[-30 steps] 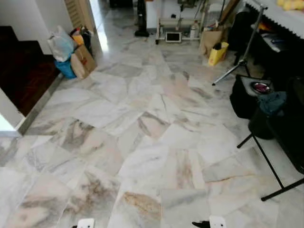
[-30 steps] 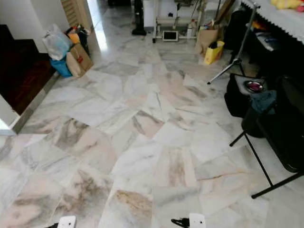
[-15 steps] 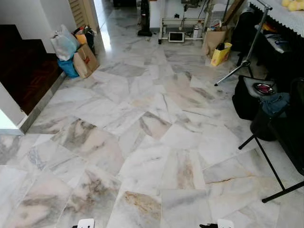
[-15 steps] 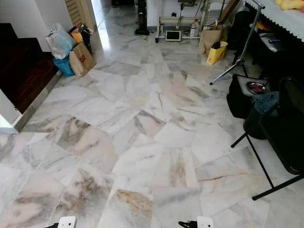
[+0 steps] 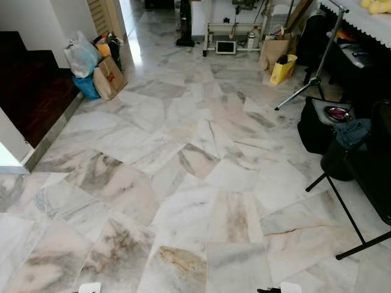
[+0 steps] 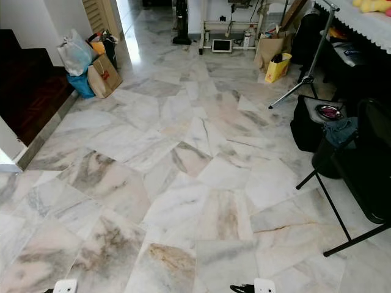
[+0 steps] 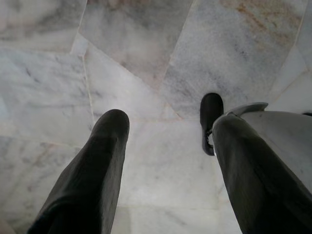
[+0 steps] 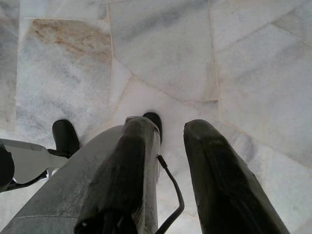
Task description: Hang keys on a hook
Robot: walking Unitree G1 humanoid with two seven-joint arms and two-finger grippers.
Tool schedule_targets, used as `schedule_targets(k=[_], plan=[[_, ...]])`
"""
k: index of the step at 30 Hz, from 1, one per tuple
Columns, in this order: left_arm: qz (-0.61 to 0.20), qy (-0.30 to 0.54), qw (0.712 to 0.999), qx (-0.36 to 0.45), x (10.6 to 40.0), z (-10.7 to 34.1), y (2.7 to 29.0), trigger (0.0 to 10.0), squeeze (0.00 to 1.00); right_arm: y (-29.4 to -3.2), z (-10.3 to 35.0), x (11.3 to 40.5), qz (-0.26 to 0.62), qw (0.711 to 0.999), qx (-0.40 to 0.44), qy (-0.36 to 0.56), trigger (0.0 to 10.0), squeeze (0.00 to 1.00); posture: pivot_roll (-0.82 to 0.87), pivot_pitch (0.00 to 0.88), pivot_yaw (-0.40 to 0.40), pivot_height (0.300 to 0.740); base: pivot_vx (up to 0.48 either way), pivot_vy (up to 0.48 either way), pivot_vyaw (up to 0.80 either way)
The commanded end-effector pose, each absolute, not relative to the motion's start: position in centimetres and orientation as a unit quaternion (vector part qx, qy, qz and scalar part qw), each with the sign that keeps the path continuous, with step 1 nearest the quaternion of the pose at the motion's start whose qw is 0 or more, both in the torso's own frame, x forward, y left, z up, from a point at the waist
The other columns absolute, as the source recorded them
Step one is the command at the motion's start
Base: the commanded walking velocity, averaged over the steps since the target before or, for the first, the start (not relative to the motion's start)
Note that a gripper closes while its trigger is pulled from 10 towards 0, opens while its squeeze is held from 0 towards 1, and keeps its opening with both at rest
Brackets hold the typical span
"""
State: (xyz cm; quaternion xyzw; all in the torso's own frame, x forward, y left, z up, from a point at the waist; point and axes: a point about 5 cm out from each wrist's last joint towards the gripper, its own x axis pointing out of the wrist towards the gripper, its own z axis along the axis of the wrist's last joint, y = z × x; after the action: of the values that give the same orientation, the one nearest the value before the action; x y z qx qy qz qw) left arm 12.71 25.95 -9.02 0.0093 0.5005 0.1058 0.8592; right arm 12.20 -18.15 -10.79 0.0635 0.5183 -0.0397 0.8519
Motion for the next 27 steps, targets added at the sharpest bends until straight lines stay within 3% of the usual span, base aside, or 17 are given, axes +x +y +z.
schedule_targets(k=[1, 27], plan=[[0.115, 0.496, 0.861, -0.005, 12.5, -9.0, 26.0, 10.0, 0.0, -17.9, -11.0, 11.6, -0.045, 0.845, 0.073, 0.527, 10.0, 0.0, -0.06, 0.0, 0.004, 0.74, 0.0, 0.0, -0.77], [0.065, 0.496, 0.864, 0.052, 13.7, -8.3, 27.1, 10.0, 0.0, -16.3, -11.4, 10.8, -0.025, 0.835, 0.086, 0.543, 10.0, 0.0, -0.03, 0.0, 0.073, 0.74, 0.0, -0.018, -0.76]])
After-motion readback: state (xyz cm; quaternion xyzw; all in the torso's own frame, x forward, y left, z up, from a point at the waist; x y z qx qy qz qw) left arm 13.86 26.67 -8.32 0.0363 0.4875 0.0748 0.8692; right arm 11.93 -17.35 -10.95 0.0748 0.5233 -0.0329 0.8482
